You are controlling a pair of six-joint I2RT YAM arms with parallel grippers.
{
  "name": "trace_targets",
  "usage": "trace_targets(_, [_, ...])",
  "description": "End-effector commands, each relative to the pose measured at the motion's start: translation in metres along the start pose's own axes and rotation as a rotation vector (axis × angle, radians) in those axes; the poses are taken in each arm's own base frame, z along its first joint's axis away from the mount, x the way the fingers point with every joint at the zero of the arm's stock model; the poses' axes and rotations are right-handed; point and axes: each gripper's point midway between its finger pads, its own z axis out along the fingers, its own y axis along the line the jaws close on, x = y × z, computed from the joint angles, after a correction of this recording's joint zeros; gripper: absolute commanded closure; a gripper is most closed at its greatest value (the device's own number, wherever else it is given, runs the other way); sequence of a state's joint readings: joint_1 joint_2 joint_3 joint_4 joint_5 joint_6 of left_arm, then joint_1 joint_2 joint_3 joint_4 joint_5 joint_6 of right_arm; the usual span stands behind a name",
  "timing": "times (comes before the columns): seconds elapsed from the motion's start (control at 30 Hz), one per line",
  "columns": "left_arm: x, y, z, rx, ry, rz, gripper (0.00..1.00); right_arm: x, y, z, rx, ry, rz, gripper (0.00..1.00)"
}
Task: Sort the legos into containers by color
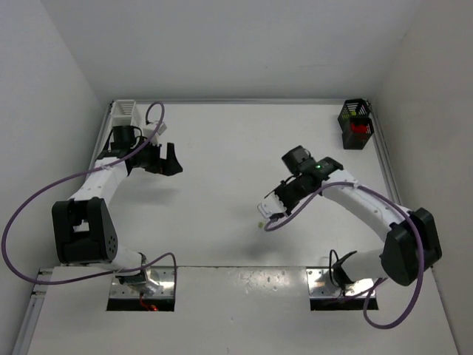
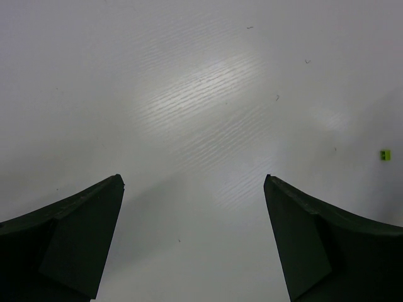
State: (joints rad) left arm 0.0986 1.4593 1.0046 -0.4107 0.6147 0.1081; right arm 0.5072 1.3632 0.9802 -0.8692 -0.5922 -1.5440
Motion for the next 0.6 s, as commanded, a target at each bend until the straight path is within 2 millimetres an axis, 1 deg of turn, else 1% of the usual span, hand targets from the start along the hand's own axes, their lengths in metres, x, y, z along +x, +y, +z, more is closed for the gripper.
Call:
trace_targets(0.0, [-0.009,0.000,0.001,-0.001,-0.017,0.034,0.00,-0.007,-0.003,0.029,-0.106,0.054,-0.300,0.70])
trace_targets(0.03, [-0.009,0.000,0.001,-0.001,-0.017,0.034,0.00,-0.008,-0.001,0.037,-0.130,0.064,-0.322,0.71])
trace_targets(0.07, [-0.009,0.000,0.001,-0.001,-0.017,0.034,0.00,-0.017,0.002,0.048,-0.168,0.064,-0.362,0.71])
trace_targets(0.1, [-0.005,0.000,0.002,0.000,-0.010,0.038,0.00,-0.015,0.005,0.058,-0.212,0.074,-0.377,0.71])
trace_targets(0.13, [-0.005,0.000,0.002,0.000,-0.010,0.038,0.00,-0.019,0.000,0.062,-0.221,0.076,-0.397,0.71])
trace_targets(0.17, [-0.005,0.000,0.002,0.000,-0.010,0.038,0.00,-0.021,0.004,0.067,-0.251,0.078,-0.404,0.71])
trace_targets(0.2, [-0.005,0.000,0.002,0.000,-0.010,0.038,0.00,-0.023,0.013,0.076,-0.302,0.078,-0.430,0.71])
trace_targets(0.27, [-0.008,-0.001,-0.001,-0.002,-0.019,0.044,0.00,-0.027,0.017,0.082,-0.331,0.094,-0.474,0.71])
trace_targets(0.3, [-0.010,-0.002,-0.003,-0.003,-0.026,0.049,0.00,-0.025,0.024,0.086,-0.359,0.098,-0.483,0.71])
trace_targets(0.33, [-0.010,-0.002,-0.003,-0.003,-0.026,0.049,0.00,-0.024,0.026,0.089,-0.373,0.104,-0.488,0.71])
trace_targets(0.37, [-0.010,-0.002,-0.003,-0.003,-0.026,0.049,0.00,-0.020,0.029,0.092,-0.392,0.114,-0.482,0.71])
trace_targets(0.43, [-0.010,-0.004,-0.002,0.007,-0.028,0.050,0.00,-0.023,0.033,0.095,-0.428,0.118,-0.492,0.71])
trace_targets(0.5, [-0.010,-0.005,-0.002,0.008,-0.028,0.040,0.00,-0.017,0.035,0.096,-0.444,0.135,-0.489,0.70])
trace_targets(0.53, [-0.006,-0.005,-0.002,0.009,-0.021,0.035,0.00,-0.012,0.036,0.097,-0.457,0.155,-0.489,0.69])
trace_targets(0.57, [-0.009,-0.006,-0.001,0.017,-0.030,0.040,0.00,-0.011,0.035,0.096,-0.458,0.165,-0.491,0.68])
